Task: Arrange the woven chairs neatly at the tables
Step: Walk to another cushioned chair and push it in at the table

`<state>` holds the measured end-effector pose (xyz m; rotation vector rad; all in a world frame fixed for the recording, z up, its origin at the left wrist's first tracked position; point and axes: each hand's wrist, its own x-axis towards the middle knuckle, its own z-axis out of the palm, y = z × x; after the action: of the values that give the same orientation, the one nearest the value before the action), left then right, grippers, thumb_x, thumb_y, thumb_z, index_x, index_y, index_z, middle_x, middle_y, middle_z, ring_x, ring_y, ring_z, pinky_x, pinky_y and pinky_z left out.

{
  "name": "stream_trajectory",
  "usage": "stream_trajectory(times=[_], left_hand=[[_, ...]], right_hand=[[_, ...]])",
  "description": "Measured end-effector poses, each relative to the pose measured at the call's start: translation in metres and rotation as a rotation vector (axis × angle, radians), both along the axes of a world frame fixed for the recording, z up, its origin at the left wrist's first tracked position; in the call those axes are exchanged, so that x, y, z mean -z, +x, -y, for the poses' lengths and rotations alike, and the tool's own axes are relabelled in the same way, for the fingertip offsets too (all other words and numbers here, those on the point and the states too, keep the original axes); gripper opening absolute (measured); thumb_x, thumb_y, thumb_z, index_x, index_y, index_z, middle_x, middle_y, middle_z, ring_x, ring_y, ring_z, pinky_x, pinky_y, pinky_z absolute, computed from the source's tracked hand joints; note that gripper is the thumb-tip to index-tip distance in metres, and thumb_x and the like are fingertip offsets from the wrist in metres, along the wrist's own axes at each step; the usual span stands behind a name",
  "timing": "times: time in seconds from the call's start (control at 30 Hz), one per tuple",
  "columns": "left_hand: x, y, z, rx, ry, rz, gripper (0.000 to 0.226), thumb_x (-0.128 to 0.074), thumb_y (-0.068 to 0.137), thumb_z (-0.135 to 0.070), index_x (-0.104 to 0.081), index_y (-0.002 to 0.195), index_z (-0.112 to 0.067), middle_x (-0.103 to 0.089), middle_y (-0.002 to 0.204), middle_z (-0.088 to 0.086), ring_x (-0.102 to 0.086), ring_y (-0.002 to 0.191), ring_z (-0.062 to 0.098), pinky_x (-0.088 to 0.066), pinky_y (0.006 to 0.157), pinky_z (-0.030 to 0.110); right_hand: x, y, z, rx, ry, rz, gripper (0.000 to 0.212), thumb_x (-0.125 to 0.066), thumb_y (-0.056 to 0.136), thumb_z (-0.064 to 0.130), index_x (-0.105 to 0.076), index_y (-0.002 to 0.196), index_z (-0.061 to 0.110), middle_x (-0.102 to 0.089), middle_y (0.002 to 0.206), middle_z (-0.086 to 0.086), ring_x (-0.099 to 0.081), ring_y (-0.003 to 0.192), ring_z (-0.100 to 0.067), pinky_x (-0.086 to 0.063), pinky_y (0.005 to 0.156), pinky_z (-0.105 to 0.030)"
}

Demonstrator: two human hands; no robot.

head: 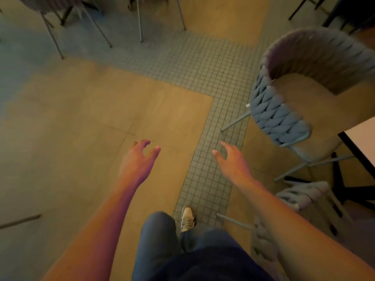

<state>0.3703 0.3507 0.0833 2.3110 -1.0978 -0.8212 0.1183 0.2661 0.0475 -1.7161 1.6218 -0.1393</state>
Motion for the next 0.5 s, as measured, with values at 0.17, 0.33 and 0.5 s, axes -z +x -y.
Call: stream_trajectory(times=[0.17,0.33,0.5], left_hand=[[0.008,0.048,0.133,0.105,-0.007,0.003,0.052,-0.054,0.087,-0.05,-0.055,0.128,-0.019,-0.055,0.132,0.005,-0.052,0.123,0.023,-0.04,0.096,0.037],[0.044,0.095,0.281,0.201,-0.006,-0.094,0.051,-0.055,0.086,-0.047,-0.056,0.126,-0.016,-0.053,0.13,0.007,-0.053,0.12,0.026,-0.043,0.099,0.043],[0.051,0.118,0.408,0.302,0.032,-0.133,0.053,-0.056,0.085,-0.049,-0.055,0.128,-0.017,-0.052,0.131,0.007,-0.053,0.118,0.025,-0.042,0.098,0.04]], right_hand=[[0.001,0.038,0.117,0.042,-0.016,-0.041,0.062,-0.04,0.091,0.058,-0.034,0.144,0.026,-0.036,0.152,-0.002,-0.036,0.138,-0.024,-0.038,0.108,-0.045],[0.02,0.073,0.229,0.178,-0.003,-0.079,0.06,-0.044,0.092,0.054,-0.037,0.143,0.024,-0.039,0.149,-0.004,-0.037,0.137,-0.025,-0.04,0.105,-0.044],[0.022,0.094,0.319,0.366,-0.003,-0.109,0.06,-0.045,0.091,0.053,-0.039,0.142,0.021,-0.043,0.147,-0.006,-0.041,0.133,-0.025,-0.039,0.102,-0.041]])
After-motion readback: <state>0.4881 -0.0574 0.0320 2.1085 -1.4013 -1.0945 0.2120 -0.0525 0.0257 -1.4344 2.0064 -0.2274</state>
